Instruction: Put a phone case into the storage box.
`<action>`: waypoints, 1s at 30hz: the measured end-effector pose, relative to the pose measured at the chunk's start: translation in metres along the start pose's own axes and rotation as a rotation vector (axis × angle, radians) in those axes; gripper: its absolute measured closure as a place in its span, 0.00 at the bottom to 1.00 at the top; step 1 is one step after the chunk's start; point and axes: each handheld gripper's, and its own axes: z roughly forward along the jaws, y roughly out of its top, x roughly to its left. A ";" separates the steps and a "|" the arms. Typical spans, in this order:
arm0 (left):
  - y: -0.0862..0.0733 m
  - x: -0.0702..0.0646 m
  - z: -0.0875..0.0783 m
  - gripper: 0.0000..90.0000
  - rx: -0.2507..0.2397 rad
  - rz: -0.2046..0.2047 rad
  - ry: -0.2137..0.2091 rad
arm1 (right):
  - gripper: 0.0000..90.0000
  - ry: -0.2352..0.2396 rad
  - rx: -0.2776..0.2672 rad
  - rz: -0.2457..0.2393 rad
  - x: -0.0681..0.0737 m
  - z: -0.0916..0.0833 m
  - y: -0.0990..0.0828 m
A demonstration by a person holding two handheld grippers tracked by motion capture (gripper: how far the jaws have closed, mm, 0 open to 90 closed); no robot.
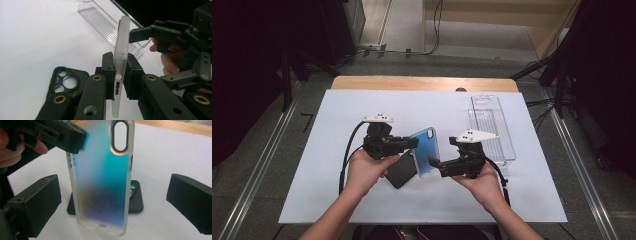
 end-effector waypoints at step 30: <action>-0.010 -0.025 0.023 0.90 -0.023 -0.030 0.021 | 0.06 -0.101 0.033 0.028 0.013 0.027 -0.002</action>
